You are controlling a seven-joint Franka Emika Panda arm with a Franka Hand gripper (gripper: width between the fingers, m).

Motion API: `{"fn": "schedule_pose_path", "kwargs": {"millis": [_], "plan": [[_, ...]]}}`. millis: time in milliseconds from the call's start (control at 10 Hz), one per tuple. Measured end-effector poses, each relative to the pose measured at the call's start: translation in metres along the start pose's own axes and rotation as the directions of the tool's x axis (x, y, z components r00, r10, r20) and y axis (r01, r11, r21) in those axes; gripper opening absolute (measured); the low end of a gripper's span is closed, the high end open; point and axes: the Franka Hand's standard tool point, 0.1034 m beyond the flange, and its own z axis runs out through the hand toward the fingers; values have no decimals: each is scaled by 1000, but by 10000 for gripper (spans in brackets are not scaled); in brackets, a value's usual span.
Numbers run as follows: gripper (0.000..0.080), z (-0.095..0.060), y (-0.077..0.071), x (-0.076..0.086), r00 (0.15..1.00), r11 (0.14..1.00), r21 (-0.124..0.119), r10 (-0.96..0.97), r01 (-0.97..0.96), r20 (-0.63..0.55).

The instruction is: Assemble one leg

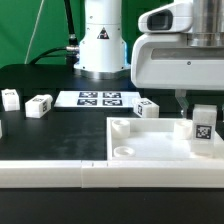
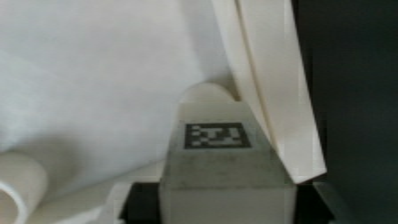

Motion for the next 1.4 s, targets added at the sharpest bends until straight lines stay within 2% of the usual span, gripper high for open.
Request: {"fn": "schedule_pose_path", "kwargs": {"millis": [200,300,500,700,900,1000,1100,1200,1300,1400], "plan": [[291,0,0,0,971,971,5,238,-238,-8],[291,1,1,0,931,931,8,365,-365,-5],[292,1,0,0,813,813,10,582,-582,-1],[292,1,0,0,639,639,11,769,-769,-7],[292,1,2,1,545,545,11,838,-838,16],[292,1,2,1,534,534,11,845,-845,23],[292,1,1,0,454,454,9,890,-891,28],[292,1,1,0,453,453,8,891,-891,28],[474,1,1,0,498,498,10,866,-867,28],[588,1,-1,-1,540,540,11,841,-841,28]]}}
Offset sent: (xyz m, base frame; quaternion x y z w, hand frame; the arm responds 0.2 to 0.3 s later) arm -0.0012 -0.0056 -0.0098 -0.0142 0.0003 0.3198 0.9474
